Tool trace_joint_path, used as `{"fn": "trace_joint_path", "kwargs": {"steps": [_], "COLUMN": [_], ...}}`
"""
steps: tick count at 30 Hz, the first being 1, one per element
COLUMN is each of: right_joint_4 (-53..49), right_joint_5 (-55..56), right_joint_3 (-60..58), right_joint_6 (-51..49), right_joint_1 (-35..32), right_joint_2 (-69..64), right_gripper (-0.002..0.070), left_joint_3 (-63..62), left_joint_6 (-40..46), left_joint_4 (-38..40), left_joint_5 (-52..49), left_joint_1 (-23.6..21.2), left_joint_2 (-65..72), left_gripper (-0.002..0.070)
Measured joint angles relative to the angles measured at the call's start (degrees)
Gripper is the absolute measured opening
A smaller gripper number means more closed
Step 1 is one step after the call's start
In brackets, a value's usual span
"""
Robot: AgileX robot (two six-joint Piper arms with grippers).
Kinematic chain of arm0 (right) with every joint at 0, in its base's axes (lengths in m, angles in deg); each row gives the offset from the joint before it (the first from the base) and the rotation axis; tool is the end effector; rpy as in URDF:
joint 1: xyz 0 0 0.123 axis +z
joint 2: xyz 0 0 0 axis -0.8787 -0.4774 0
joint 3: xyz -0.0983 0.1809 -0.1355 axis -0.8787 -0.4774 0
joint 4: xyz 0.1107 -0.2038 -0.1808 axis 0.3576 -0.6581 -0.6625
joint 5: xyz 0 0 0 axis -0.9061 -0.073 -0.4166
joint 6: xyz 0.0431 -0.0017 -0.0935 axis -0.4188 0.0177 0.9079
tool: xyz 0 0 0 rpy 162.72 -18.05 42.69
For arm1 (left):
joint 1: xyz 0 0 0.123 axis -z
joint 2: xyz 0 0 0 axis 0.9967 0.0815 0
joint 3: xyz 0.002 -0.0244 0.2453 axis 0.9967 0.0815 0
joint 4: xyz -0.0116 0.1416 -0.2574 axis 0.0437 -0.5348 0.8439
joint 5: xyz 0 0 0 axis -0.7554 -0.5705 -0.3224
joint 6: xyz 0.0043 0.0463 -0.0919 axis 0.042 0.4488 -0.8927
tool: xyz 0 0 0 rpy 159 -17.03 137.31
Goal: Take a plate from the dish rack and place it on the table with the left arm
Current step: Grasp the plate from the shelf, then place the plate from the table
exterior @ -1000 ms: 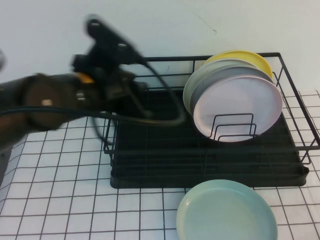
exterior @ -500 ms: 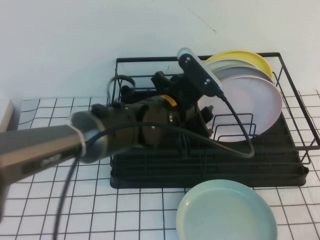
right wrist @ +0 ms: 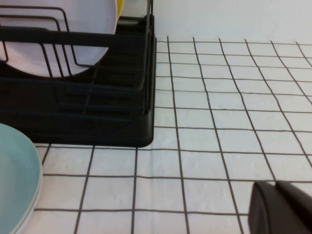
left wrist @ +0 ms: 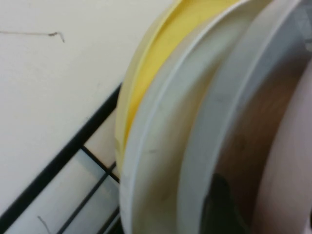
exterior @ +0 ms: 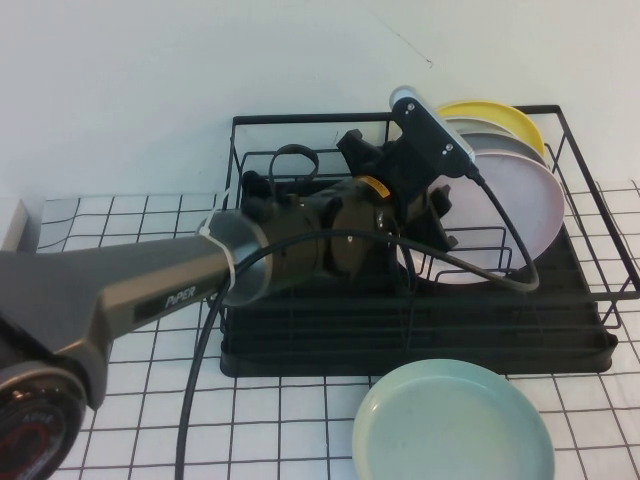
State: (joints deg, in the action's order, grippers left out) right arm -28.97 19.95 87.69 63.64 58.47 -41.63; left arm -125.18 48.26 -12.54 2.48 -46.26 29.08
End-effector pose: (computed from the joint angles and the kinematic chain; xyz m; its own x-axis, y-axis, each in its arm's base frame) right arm 0.1462 -0.0047 0.1721 -0.2713 -0.0743 -0.9596 0.0004 0.9970 -0.0774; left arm 0.4004 -0.3155 0.1810 -0.0153 0.4598 -0.8879 0.6196 0.7013 0.3524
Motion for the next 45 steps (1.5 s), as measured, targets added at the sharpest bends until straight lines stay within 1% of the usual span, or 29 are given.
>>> {"fn": "trace_joint_path", "kwargs": {"steps": [1,5,6,8,17,25,29,32,36,39,45], "right_joint_4": [0.0,0.0,0.0,0.0,0.0,0.0,0.0,0.0,0.0,0.0,0.0], "right_joint_5": [0.0,0.0,0.0,0.0,0.0,0.0,0.0,0.0,0.0,0.0,0.0], "right_joint_3": [0.0,0.0,0.0,0.0,0.0,0.0,0.0,0.0,0.0,0.0,0.0], "right_joint_6": [0.0,0.0,0.0,0.0,0.0,0.0,0.0,0.0,0.0,0.0,0.0], "right_joint_1": [0.0,0.0,0.0,0.0,0.0,0.0,0.0,0.0,0.0,0.0,0.0], "right_joint_2": [0.0,0.0,0.0,0.0,0.0,0.0,0.0,0.0,0.0,0.0,0.0], "right_gripper": [-0.0003,-0.0003,-0.0003,-0.0003,-0.0003,-0.0003,-0.0003,-0.0003,-0.0003,-0.0003,-0.0003], "left_joint_3": [-0.1,-0.1,-0.1,-0.1,-0.1,-0.1,-0.1,-0.1,-0.1,-0.1,-0.1], "left_joint_6": [0.0,0.0,0.0,0.0,0.7,1.1,1.1,1.1,-0.7,-5.4,-18.4], "left_joint_4": [0.0,0.0,0.0,-0.1,-0.7,-0.5,-0.1,1.4,3.8,4.0,2.6], "left_joint_5": [0.0,0.0,-0.3,-0.4,-1.4,-3.0,-6.2,-10.8,-20.5,-29.5,-48.0], "left_joint_1": [0.0,0.0,0.0,0.1,0.5,0.5,0.5,0.5,0.5,0.5,-0.5], "left_joint_2": [0.0,0.0,0.0,-0.1,-3.2,-12.4,-17.8,-22.1,-28.1,-32.3,-36.7], "left_gripper": [0.0319,0.0123,0.0088,0.0061,0.0050,0.0048,0.0048,0.0048,0.0047,0.0047,0.0047]}}
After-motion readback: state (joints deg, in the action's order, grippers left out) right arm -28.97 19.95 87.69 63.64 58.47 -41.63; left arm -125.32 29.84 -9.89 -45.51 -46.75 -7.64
